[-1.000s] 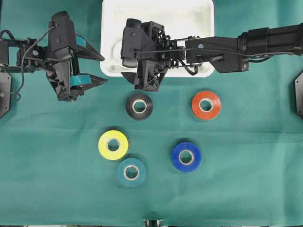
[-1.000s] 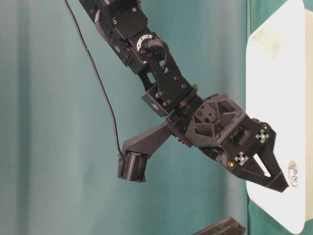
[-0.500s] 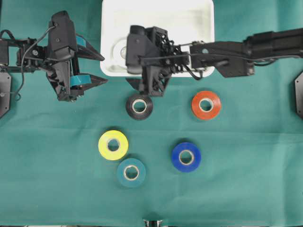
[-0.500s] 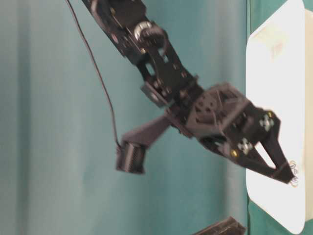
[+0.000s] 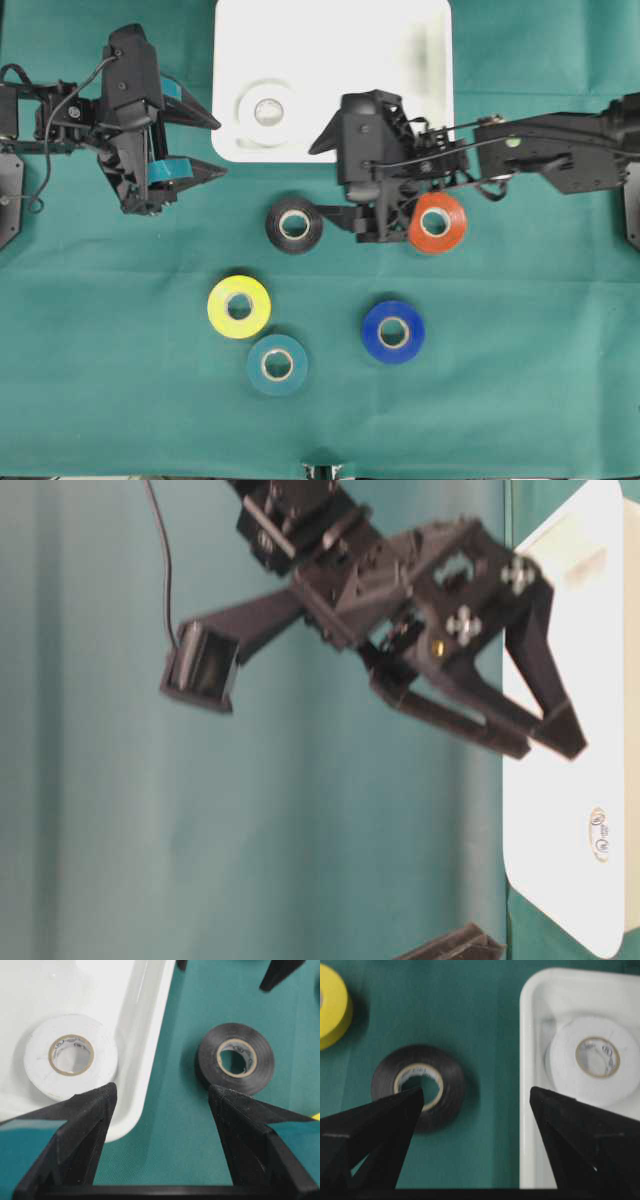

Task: Put the tape alternately from left to right into the white case.
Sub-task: 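Open the right gripper to release the white roll, retract right, then move the left gripper over the black roll, lower and grip its hole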

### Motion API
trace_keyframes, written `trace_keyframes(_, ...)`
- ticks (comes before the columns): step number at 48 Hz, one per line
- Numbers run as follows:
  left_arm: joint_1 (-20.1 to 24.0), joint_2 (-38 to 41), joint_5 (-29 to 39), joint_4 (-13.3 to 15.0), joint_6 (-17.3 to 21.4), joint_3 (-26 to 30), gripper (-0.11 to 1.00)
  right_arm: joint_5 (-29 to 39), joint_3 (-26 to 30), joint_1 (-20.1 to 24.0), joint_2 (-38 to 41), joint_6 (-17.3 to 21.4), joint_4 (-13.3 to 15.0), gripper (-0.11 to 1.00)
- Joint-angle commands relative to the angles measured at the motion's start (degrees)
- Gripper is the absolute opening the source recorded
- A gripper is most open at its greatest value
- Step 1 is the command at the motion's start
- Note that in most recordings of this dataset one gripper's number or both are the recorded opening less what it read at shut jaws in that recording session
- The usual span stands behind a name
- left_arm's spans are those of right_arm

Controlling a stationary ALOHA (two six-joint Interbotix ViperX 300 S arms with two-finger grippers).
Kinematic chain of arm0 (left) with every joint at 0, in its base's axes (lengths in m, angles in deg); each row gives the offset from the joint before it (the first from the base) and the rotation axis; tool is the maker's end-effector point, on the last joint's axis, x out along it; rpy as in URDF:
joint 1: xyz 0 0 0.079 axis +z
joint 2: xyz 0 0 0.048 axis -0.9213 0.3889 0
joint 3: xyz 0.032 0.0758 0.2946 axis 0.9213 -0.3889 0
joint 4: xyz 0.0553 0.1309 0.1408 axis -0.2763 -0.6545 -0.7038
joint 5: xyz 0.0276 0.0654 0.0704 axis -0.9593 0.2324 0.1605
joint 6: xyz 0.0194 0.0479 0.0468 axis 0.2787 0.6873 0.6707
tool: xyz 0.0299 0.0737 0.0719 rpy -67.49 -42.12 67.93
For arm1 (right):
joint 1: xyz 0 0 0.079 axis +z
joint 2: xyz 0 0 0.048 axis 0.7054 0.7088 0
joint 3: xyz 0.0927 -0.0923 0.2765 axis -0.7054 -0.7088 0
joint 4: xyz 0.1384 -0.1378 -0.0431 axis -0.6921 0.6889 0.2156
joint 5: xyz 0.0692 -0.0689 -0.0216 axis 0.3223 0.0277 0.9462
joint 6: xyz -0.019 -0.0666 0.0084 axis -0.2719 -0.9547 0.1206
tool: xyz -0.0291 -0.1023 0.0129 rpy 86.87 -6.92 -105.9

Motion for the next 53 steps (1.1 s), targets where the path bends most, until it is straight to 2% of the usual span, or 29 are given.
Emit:
trace_keyframes(1, -0.3, -0.4, -0.1, 0.0, -0.1, 0.5, 0.77, -1.3, -1.5, 0.5, -3.1, 0.1, 0.2, 0.72)
trace_keyframes(25, -1.1, -0.5, 0.1, 0.0, -0.1, 0.5, 0.77, -6.4, -11.8, 1.6, -11.1, 0.2, 0.2, 0.72)
trace_keyframes(43, -2.5, -0.4, 0.2, 0.0, -0.1, 0.5, 0.77, -8.2, -12.3, 1.6, -10.7, 0.1, 0.2, 0.72)
trace_keyframes(53, -6.0, -0.5, 0.2, 0.0, -0.2, 0.6, 0.76, -8.1, -12.3, 1.6, -10.7, 0.1, 0.2, 0.72)
